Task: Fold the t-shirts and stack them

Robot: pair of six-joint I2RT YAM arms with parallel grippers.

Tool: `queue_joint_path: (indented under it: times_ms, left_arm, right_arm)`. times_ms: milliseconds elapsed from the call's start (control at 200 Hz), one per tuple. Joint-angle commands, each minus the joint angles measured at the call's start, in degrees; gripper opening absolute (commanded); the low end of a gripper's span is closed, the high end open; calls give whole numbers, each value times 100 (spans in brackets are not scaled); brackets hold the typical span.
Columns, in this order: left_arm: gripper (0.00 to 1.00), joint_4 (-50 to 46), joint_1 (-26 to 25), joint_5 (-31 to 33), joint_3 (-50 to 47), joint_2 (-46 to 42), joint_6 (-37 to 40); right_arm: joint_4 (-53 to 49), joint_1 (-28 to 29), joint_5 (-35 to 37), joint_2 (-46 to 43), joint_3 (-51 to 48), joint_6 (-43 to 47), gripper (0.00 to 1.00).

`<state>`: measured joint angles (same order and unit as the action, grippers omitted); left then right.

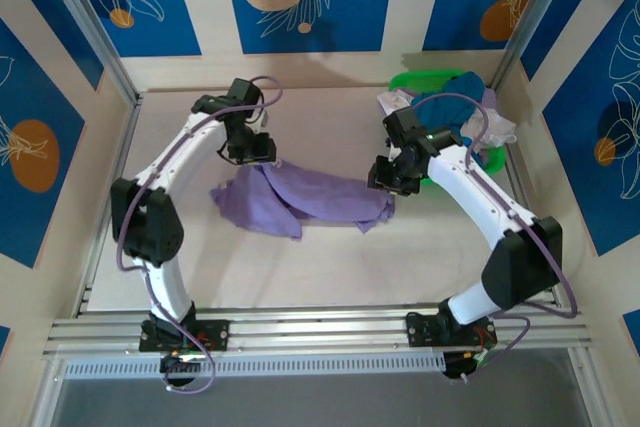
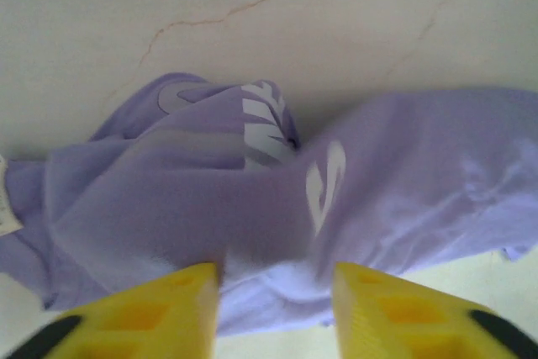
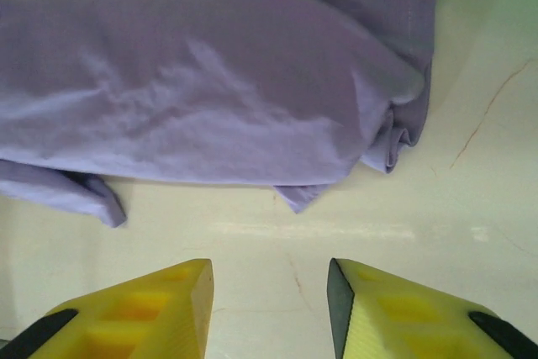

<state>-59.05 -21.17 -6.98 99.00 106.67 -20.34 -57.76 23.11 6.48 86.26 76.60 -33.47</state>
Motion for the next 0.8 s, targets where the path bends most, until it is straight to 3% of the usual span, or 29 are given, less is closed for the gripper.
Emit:
queue_joint_path:
  times_ms: [0,245,370,485,795]
  left_arm:
    - [47,41,-36,84,80,-446,-9]
    - [63,444,-225,270,-2202,-1773,-273]
    - [64,912,-568,276,-3160,-2212,-614]
    - [63,1376,-974,149,-3550,-2050,-936]
    - [63,1995,-1865,303,-3406,-898,-1325]
  right_arm:
    - [-96,63,-294,-196,48,224,43]
    - [338,292,-524,-557,-938,-91,43]
    - [507,381,-525,-509,-1232,-141,44]
    - [631,400,-490,-321,-1399,-151,43]
    - [1129,560,-450,389,-1683,-222,43]
